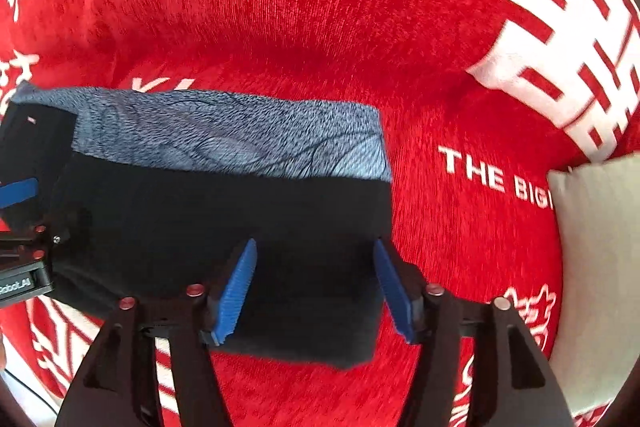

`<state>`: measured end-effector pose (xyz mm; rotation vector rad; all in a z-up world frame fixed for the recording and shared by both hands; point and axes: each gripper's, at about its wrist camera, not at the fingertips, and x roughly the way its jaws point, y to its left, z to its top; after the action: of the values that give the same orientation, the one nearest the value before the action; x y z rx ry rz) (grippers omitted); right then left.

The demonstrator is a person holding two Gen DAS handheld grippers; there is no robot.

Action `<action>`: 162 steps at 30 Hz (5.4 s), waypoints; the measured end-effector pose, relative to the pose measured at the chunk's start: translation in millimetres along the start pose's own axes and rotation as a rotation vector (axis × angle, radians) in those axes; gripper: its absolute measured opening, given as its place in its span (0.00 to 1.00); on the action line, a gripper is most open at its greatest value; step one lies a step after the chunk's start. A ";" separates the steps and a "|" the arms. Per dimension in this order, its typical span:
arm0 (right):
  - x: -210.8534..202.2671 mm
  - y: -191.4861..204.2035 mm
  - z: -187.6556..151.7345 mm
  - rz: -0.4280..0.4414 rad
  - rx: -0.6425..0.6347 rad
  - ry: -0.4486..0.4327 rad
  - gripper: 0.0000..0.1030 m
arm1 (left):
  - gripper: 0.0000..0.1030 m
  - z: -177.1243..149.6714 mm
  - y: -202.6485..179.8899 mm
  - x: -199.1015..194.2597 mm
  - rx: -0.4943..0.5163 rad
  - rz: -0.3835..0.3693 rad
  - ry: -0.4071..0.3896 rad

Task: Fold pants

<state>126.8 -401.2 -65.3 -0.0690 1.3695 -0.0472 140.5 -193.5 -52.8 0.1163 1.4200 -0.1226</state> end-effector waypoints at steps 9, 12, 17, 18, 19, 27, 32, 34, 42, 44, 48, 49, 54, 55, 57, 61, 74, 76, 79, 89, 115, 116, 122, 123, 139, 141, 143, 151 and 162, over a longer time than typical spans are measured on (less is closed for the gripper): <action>-27.1 -3.9 -22.7 0.074 0.139 0.027 0.76 | 0.85 -8.0 7.1 -22.3 -0.013 -0.007 0.001; -32.1 0.3 -28.0 0.087 0.148 0.040 0.77 | 0.85 -10.2 8.1 -25.6 -0.019 -0.013 0.003; -38.3 9.4 -32.1 0.103 0.158 0.055 0.78 | 0.85 -17.4 15.9 -34.1 -0.037 -0.026 -0.006; -39.0 10.7 -32.7 0.105 0.159 0.056 0.78 | 0.85 -18.3 17.6 -34.8 -0.041 -0.030 -0.006; -39.9 13.5 -33.1 0.108 0.159 0.057 0.78 | 0.85 -19.6 19.8 -35.8 -0.046 -0.035 -0.005; -44.6 40.8 -31.8 0.133 0.128 0.079 0.79 | 0.85 -25.5 45.3 -45.5 -0.109 -0.147 -0.017; -46.7 60.1 -28.7 0.139 0.091 0.095 0.79 | 0.85 -32.8 57.6 -46.5 -0.122 -0.165 0.009; -46.4 66.1 -27.1 0.139 0.081 0.101 0.79 | 0.85 -36.0 62.1 -46.0 -0.129 -0.158 0.019; -46.7 76.2 -24.5 0.130 0.062 0.109 0.80 | 0.94 -44.5 77.3 -45.3 -0.160 -0.139 0.031; -47.6 76.8 -23.4 0.131 0.064 0.107 0.80 | 1.00 -46.3 82.5 -44.8 -0.176 -0.140 0.029; -48.2 82.9 -17.5 0.126 0.067 0.107 0.80 | 1.00 -48.1 93.1 -40.8 -0.210 -0.163 0.050; -48.1 84.7 -16.1 0.126 0.068 0.107 0.80 | 1.00 -48.5 95.7 -39.8 -0.214 -0.159 0.054; -48.1 94.1 -7.4 0.131 0.076 0.109 0.85 | 1.00 -51.7 111.7 -38.8 -0.219 -0.140 0.055; -47.8 95.6 -6.1 0.134 0.076 0.107 0.85 | 1.00 -52.5 115.6 -37.0 -0.222 -0.146 0.063; -48.4 97.2 -2.2 0.146 0.085 0.099 0.85 | 1.00 -55.6 123.9 -34.1 -0.237 -0.143 0.073; -45.2 96.6 16.7 0.181 0.119 0.079 0.85 | 1.00 -60.8 136.1 -33.5 -0.244 -0.134 0.063; 6.3 142.1 107.0 0.172 0.055 0.008 0.64 | 1.00 -61.3 154.2 -28.7 -0.213 -0.083 0.021; 22.9 145.2 108.7 0.163 0.069 0.065 0.19 | 1.00 -59.5 156.1 -27.5 -0.218 -0.086 0.023; 24.7 142.5 100.3 0.216 0.128 0.089 0.19 | 1.00 -58.3 160.9 -28.4 -0.234 -0.090 0.013; -4.2 126.5 78.0 0.366 0.161 0.037 0.55 | 1.00 -34.0 162.6 -32.6 -0.200 -0.057 -0.025; -39.5 61.1 15.2 0.380 0.339 0.072 0.54 | 1.00 3.0 85.3 -23.5 -0.020 -0.141 -0.016; -38.7 63.2 28.1 0.365 0.298 0.071 0.58 | 1.00 -4.5 82.8 -25.6 -0.030 -0.149 -0.013; -10.3 98.3 88.1 0.338 0.081 0.210 0.66 | 1.00 -24.0 79.0 -30.1 -0.073 -0.144 -0.023; -12.2 102.1 87.3 0.374 0.066 0.232 0.66 | 1.00 -24.8 81.4 -30.7 -0.081 -0.140 -0.030; -40.8 173.5 32.1 0.054 -0.578 -0.084 0.66 | 1.00 -26.3 117.3 -12.4 -0.146 -0.089 -0.008; -27.7 188.0 29.4 -0.035 -0.649 -0.130 0.62 | 1.00 -28.1 122.1 -10.0 -0.155 -0.076 0.001; -18.4 188.4 35.8 -0.016 -0.632 -0.106 0.10 | 1.00 -30.3 128.0 -11.0 -0.155 -0.062 0.002; -50.1 179.1 30.3 0.171 -0.445 -0.060 0.10 | 1.00 -35.1 157.9 -19.8 -0.182 -0.018 -0.017; -82.5 113.6 0.9 0.266 -0.119 -0.065 0.47 | 1.00 -12.7 128.1 -42.2 -0.101 -0.032 -0.060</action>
<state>110.5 -281.8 6.8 0.0118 1.3054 0.2573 141.8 -64.3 -12.0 0.0062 1.3657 -0.0796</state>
